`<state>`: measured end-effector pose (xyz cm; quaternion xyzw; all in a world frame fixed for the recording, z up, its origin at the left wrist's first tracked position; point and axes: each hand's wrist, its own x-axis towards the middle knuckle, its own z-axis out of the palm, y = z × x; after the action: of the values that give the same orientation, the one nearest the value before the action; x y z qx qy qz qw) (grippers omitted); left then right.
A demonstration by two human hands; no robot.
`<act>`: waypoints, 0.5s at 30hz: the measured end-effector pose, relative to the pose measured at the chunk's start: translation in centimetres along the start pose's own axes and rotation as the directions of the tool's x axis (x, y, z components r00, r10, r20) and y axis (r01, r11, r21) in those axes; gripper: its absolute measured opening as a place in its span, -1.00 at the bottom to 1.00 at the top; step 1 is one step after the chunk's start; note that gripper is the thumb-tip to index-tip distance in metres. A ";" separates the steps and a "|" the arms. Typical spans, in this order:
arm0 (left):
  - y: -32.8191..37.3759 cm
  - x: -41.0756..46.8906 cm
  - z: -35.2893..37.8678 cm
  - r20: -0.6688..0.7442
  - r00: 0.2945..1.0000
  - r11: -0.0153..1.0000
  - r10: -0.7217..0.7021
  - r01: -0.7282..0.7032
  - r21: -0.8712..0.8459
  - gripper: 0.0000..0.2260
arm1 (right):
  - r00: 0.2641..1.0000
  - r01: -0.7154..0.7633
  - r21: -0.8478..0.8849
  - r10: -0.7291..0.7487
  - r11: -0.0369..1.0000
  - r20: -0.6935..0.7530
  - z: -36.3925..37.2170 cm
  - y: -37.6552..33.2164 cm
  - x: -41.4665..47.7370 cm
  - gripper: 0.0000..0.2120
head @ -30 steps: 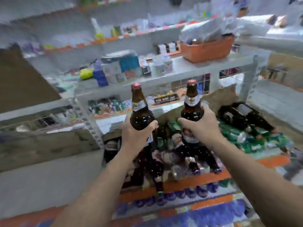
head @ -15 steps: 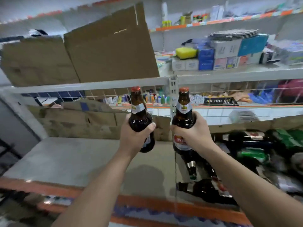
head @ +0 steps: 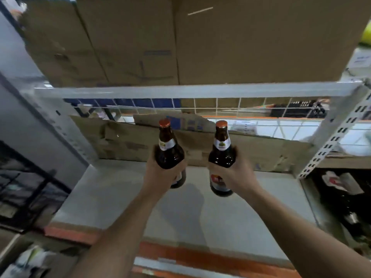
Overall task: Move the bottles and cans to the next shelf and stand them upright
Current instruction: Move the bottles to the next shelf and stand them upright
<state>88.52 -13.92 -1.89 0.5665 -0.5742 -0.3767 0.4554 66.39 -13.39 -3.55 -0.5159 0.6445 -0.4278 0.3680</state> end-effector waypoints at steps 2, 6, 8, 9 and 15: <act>-1.4 0.4 -2.8 -0.002 1.000 1.000 -0.020 0.020 -0.019 -0.71 | 0.998 -0.002 -0.006 0.003 1.000 0.063 3.4 -0.9 0.6 -0.61; -5.2 2.1 -8.8 -0.002 0.994 0.992 -0.109 0.109 -0.057 -0.55 | 0.993 0.017 -0.046 -0.011 0.999 0.114 11.5 -2.8 1.2 -0.59; -7.0 3.4 -11.4 0.010 0.994 0.991 -0.113 0.114 -0.066 -0.54 | 0.991 0.013 -0.042 -0.007 0.999 0.132 14.6 -3.7 1.6 -0.57; -8.1 4.2 -13.3 0.019 0.993 0.990 -0.120 0.121 -0.071 -0.52 | 0.991 0.010 -0.047 -0.004 0.999 0.133 16.8 -4.1 1.9 -0.55; -14.1 8.5 -22.4 0.063 0.983 0.984 -0.175 0.173 0.034 -0.50 | 0.991 -0.044 -0.037 0.048 0.998 0.128 27.7 -5.8 1.8 -0.54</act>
<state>114.59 -21.57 -7.66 0.6081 -0.5425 -0.4255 0.3935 93.44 -20.49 -8.22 -0.5335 0.6383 -0.3739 0.4099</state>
